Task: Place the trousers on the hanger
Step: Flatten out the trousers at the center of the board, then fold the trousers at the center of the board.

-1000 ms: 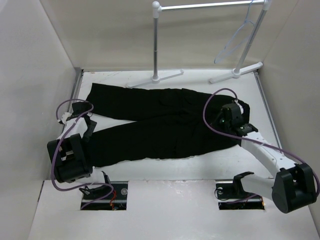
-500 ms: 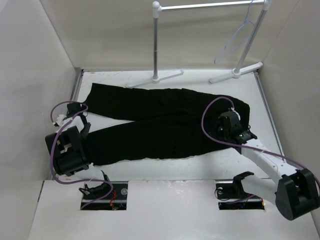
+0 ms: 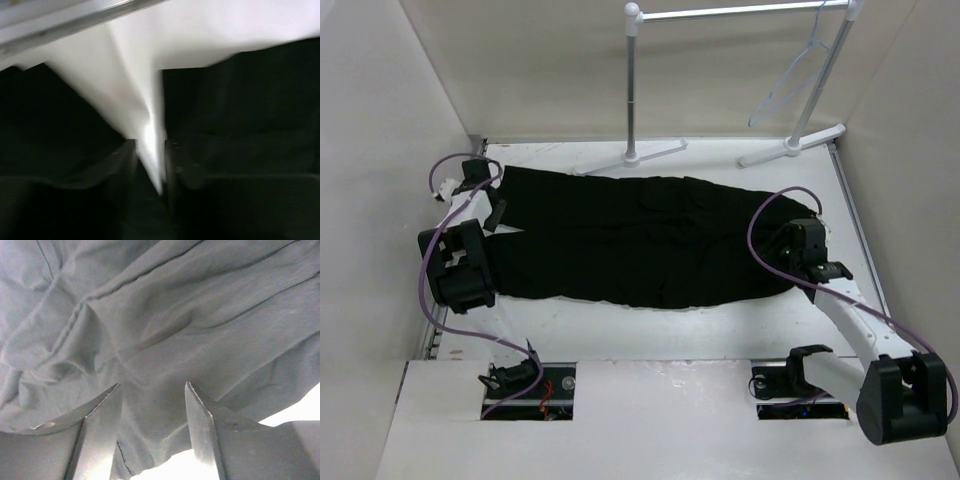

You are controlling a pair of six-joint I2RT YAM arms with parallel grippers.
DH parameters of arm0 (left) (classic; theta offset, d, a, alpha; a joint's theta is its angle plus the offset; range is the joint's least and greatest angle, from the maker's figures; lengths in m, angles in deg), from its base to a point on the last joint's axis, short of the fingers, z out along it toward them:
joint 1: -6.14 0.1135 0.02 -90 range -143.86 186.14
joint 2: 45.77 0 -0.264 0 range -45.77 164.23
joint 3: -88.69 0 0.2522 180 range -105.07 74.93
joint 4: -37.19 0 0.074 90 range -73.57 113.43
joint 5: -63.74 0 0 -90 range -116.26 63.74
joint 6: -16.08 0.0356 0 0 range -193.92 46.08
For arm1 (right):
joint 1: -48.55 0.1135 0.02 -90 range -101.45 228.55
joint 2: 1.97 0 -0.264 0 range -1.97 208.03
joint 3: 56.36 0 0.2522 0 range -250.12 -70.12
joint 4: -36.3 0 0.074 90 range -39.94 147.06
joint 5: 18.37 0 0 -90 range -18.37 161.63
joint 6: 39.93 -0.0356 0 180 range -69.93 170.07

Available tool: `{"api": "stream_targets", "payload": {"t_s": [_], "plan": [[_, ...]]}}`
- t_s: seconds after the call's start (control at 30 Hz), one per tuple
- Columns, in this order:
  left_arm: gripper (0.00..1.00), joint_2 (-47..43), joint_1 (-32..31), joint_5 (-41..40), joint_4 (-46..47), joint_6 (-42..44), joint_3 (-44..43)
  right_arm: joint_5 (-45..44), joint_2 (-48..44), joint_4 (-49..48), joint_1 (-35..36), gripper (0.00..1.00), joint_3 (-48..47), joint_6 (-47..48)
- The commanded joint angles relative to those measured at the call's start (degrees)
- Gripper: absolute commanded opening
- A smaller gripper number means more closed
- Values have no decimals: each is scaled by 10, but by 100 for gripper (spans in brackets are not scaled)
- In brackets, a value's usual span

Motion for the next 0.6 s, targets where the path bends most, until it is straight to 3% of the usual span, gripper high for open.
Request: {"api": "stream_targets", "payload": {"t_s": [0.0, 0.07, 0.2, 0.27, 0.33, 0.4, 0.57], "plan": [[40, -31, -3, -17, -44, 10, -12, -7, -39, 14, -10, 60, -30, 7], [47, -83, -3, -14, -39, 12, 30, -7, -55, 25, -6, 60, -35, 8], [47, -236, 13, -11, -39, 8, 167, -7, -83, 41, 26, 56, -36, 10], [46, -323, 38, -7, -50, 4, 237, -4, -92, 49, 51, 46, -34, 12], [45, -393, 75, 9, -80, 1, 280, 4, -95, 58, 75, 29, -33, 21], [42, -439, 122, 31, -117, -2, 309, 13, -95, 67, 95, 21, -33, 28], [40, -450, 176, 66, -102, -8, 372, 26, -101, 71, 132, 23, -28, 33]]}}
